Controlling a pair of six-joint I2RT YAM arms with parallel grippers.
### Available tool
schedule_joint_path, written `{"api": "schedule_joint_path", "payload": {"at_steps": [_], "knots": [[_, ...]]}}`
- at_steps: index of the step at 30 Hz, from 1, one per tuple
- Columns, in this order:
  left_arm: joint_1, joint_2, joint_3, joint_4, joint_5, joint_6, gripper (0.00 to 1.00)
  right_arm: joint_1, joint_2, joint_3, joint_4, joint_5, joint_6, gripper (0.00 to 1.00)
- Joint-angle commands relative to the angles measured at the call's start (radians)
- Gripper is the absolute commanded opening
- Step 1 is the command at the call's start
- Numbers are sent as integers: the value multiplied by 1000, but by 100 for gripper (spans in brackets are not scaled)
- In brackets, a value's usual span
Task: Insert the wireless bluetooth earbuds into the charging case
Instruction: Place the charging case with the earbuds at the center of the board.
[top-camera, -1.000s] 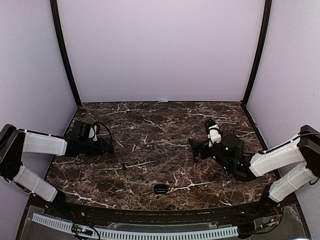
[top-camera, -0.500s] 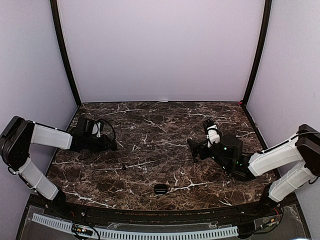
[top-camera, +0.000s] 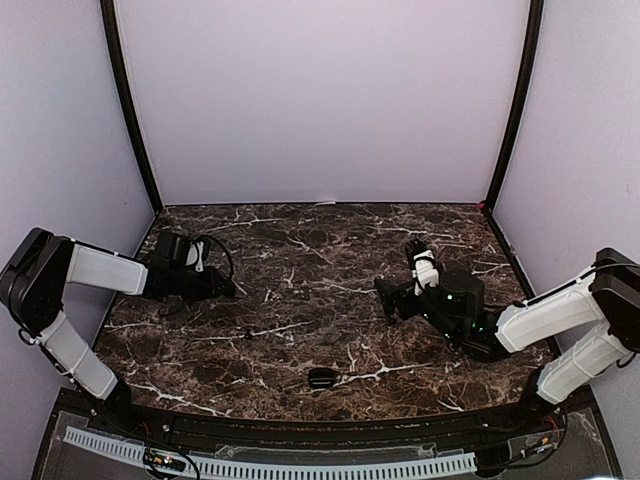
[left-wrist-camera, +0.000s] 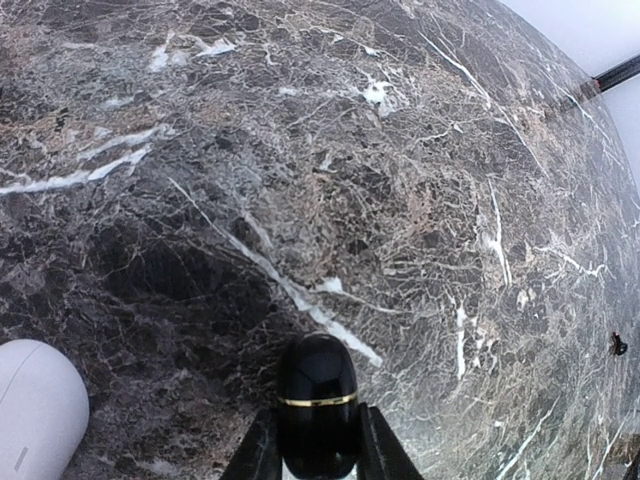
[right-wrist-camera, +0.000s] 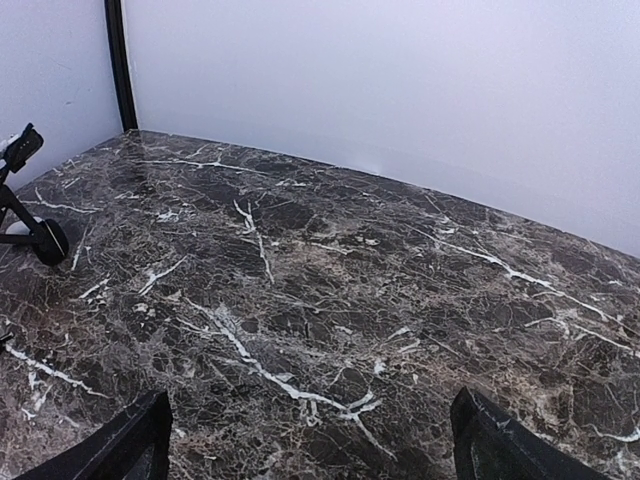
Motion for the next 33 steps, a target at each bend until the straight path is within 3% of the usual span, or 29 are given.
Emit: {"api": "schedule_joint_path", "payload": {"at_steps": [1, 4, 8, 11, 21, 24, 28, 30, 33], "knots": [[7, 16, 26, -39, -10, 26, 23, -7, 8, 24, 5, -2, -8, 97], [7, 22, 33, -45, -11, 32, 35, -7, 6, 24, 4, -3, -8, 97], [7, 11, 37, -61, -28, 32, 79, -7, -2, 21, -1, -7, -8, 97], [6, -33, 31, -77, -64, 33, 98, -7, -12, 18, -6, -9, -7, 97], [7, -307, -60, -130, -120, 15, 99, -7, -52, 10, -73, -91, 3, 95], [6, -404, -90, -165, -147, -45, 99, -7, -94, -4, -127, -170, 16, 94], [6, -593, -220, -94, -208, -137, 99, 1, -161, -2, -245, -330, 63, 90], [6, -660, -283, -23, -144, -116, 99, 49, -167, 5, -312, -363, 51, 90], [5, -700, -336, 102, 49, -75, 91, 179, -143, 35, -414, -225, 62, 90]]}}
